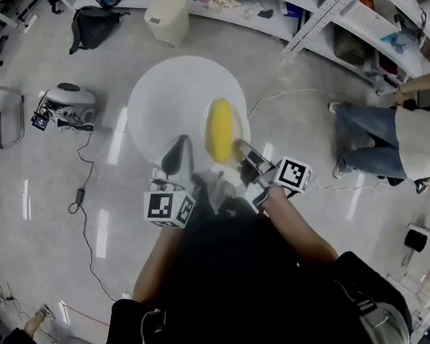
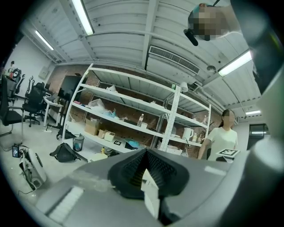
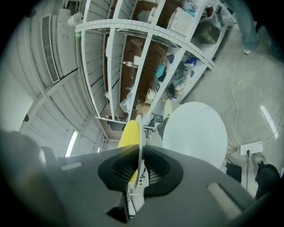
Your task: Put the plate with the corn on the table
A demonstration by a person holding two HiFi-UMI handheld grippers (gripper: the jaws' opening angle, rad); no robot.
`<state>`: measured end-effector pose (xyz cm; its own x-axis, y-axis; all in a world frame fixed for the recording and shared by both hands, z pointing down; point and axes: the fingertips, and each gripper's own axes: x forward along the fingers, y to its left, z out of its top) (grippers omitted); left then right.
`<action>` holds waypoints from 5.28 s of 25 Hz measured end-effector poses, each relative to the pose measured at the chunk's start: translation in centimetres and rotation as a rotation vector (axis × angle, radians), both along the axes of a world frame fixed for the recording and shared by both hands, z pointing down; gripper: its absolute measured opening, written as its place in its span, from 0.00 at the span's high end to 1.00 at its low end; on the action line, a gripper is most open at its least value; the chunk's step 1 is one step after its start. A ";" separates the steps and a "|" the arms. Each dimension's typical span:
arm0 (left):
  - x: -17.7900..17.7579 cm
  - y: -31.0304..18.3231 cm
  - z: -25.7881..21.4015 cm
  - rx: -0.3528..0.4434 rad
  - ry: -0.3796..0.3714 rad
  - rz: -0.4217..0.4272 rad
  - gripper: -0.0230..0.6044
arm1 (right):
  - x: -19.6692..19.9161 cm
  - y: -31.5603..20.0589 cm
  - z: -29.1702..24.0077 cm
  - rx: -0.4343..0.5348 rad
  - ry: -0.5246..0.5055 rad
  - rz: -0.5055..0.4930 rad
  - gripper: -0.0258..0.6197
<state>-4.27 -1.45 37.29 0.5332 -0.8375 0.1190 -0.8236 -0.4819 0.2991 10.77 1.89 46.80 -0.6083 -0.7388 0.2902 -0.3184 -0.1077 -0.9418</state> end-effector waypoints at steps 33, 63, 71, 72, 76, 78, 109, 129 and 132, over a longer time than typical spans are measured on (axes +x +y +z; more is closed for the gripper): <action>-2.8 -12.1 6.1 -0.072 0.021 0.052 0.96 | -1.9 -11.2 7.0 0.034 -0.008 0.106 0.90; -2.8 -18.5 12.1 -0.125 0.057 0.076 0.96 | -3.6 -18.0 15.5 0.021 -0.009 0.093 0.90; -3.3 -19.7 13.6 -0.135 0.057 0.079 0.96 | -4.2 -20.0 18.3 0.019 -0.024 0.111 0.90; -3.3 -19.6 13.8 -0.135 0.057 0.079 0.96 | -4.2 -20.1 18.7 0.016 -0.024 0.111 0.90; -3.3 -19.9 14.3 -0.152 0.064 0.074 0.96 | -4.3 -20.7 20.1 0.014 -0.022 0.104 0.90; -3.3 -20.2 14.6 -0.153 0.065 0.074 0.96 | -4.4 -21.0 20.7 0.007 -0.028 0.106 0.90; -4.2 -22.5 17.0 -0.160 0.072 0.064 0.96 | -5.8 -23.3 25.9 -0.071 -0.011 0.080 0.90; -3.9 -22.6 16.8 -0.165 0.077 0.058 0.96 | -6.1 -23.1 27.3 -0.213 0.081 0.038 0.91; -3.6 -22.3 16.8 -0.171 0.080 0.064 0.96 | -6.2 -23.1 27.4 -0.214 0.117 0.016 0.91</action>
<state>-7.83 -23.78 54.06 0.5980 -0.7730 0.2118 -0.7634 -0.4689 0.4442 4.58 -21.24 74.19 -0.5502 -0.6620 0.5089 -0.4209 -0.3065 -0.8538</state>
